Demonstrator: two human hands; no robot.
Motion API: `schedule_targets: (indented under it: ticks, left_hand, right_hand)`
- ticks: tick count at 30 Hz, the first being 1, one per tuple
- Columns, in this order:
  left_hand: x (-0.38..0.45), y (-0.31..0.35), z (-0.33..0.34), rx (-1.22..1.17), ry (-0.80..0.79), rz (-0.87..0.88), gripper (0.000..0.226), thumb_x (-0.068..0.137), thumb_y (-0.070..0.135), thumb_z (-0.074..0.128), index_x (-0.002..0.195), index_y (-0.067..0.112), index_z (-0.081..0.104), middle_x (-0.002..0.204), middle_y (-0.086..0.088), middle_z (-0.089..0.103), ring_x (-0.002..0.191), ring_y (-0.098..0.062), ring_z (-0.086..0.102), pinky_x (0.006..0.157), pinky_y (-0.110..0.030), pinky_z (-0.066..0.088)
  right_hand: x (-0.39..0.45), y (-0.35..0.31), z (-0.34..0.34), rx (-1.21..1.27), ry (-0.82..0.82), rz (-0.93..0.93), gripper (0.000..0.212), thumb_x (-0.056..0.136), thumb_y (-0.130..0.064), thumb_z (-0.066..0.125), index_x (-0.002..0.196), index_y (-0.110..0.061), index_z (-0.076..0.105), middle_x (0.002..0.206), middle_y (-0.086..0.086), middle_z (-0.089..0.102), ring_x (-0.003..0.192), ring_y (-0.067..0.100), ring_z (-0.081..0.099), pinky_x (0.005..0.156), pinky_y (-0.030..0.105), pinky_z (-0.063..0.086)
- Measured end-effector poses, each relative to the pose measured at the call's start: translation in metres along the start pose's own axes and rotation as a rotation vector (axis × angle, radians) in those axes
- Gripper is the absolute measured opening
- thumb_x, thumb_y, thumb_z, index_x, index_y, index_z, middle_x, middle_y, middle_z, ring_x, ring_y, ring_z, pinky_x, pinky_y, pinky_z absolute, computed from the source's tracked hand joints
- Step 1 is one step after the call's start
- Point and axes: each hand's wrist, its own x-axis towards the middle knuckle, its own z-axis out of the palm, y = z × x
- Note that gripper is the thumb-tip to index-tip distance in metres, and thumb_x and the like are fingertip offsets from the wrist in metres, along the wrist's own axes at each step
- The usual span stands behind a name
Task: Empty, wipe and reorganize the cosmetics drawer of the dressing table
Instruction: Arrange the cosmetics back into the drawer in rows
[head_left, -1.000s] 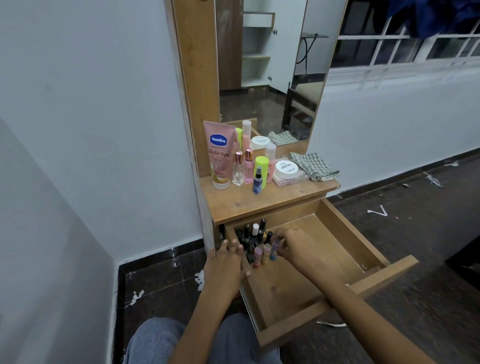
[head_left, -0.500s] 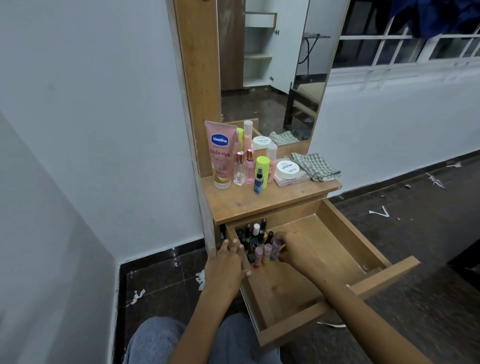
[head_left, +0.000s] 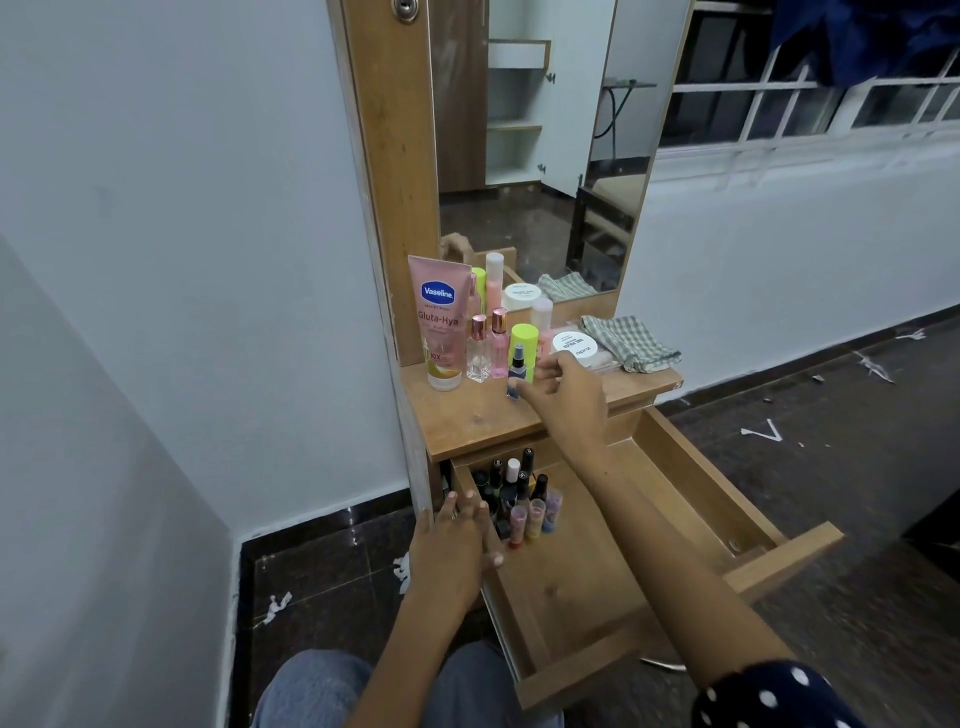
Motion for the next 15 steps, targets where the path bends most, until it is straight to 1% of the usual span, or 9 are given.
schedule_targets:
  ticks: [2, 4, 7, 9, 11, 13, 15]
  left_hand:
    - [0.0, 0.0, -0.001, -0.002, 0.0, -0.001, 0.068, 0.098, 0.04, 0.045, 0.153, 0.017, 0.01, 0.161, -0.001, 0.004, 0.148, -0.021, 0.0, 0.117, -0.044, 0.005]
    - [0.0, 0.0, 0.0, -0.002, 0.004, 0.0, 0.068, 0.098, 0.04, 0.045, 0.153, 0.017, 0.011, 0.161, -0.002, 0.005, 0.148, -0.022, 0.001, 0.117, -0.044, 0.006]
    - [0.0, 0.0, 0.0, -0.005, 0.014, 0.002, 0.068, 0.098, 0.039, 0.046, 0.153, 0.017, 0.013, 0.161, -0.003, 0.006, 0.148, -0.022, 0.002, 0.117, -0.044, 0.006]
    - [0.0, 0.0, 0.001, -0.009, 0.02, 0.006, 0.067, 0.098, 0.039, 0.046, 0.152, 0.017, 0.013, 0.161, -0.003, 0.006, 0.148, -0.023, 0.002, 0.117, -0.044, 0.006]
    - [0.0, -0.001, 0.001, -0.013, 0.023, 0.006, 0.067, 0.098, 0.039, 0.046, 0.152, 0.017, 0.013, 0.161, -0.003, 0.006, 0.148, -0.022, 0.002, 0.117, -0.044, 0.006]
    - [0.0, -0.001, 0.002, -0.021, 0.029, 0.007, 0.067, 0.098, 0.039, 0.046, 0.152, 0.018, 0.013, 0.161, -0.002, 0.006, 0.148, -0.022, 0.002, 0.117, -0.044, 0.006]
    - [0.0, -0.001, 0.003, -0.021, 0.032, 0.009, 0.067, 0.098, 0.039, 0.046, 0.152, 0.018, 0.014, 0.161, -0.002, 0.006, 0.148, -0.022, 0.003, 0.117, -0.044, 0.006]
  right_hand:
    - [0.007, -0.002, 0.014, -0.002, 0.031, 0.045, 0.046, 0.071, -0.047, 0.078, 0.099, -0.017, 0.058, 0.092, -0.006, 0.065, 0.084, 0.013, 0.062, 0.074, 0.035, 0.053]
    - [0.011, -0.001, 0.025, -0.033, 0.063, 0.06, 0.046, 0.07, -0.048, 0.078, 0.096, -0.019, 0.055, 0.087, -0.007, 0.063, 0.081, 0.013, 0.06, 0.071, 0.035, 0.052]
    - [0.013, 0.001, 0.034, -0.053, 0.089, 0.05, 0.04, 0.073, -0.044, 0.076, 0.095, -0.019, 0.053, 0.083, -0.006, 0.063, 0.078, 0.016, 0.061, 0.065, 0.034, 0.049]
    - [0.013, 0.004, 0.032, -0.057, 0.086, 0.034, 0.034, 0.074, -0.039, 0.075, 0.091, -0.02, 0.052, 0.081, -0.007, 0.061, 0.078, 0.017, 0.06, 0.063, 0.032, 0.045]
    - [0.009, 0.011, 0.025, -0.057, 0.07, 0.001, 0.028, 0.073, -0.037, 0.075, 0.083, -0.025, 0.052, 0.075, -0.01, 0.057, 0.074, 0.014, 0.057, 0.058, 0.027, 0.038]
    - [0.0, 0.02, 0.012, -0.061, 0.046, -0.041, 0.033, 0.071, -0.038, 0.079, 0.068, -0.03, 0.047, 0.066, -0.013, 0.053, 0.064, 0.008, 0.052, 0.051, 0.024, 0.032]
    - [-0.01, 0.034, -0.004, -0.047, 0.02, -0.067, 0.04, 0.069, -0.039, 0.081, 0.06, -0.031, 0.043, 0.061, -0.012, 0.055, 0.059, 0.004, 0.051, 0.049, 0.022, 0.036]
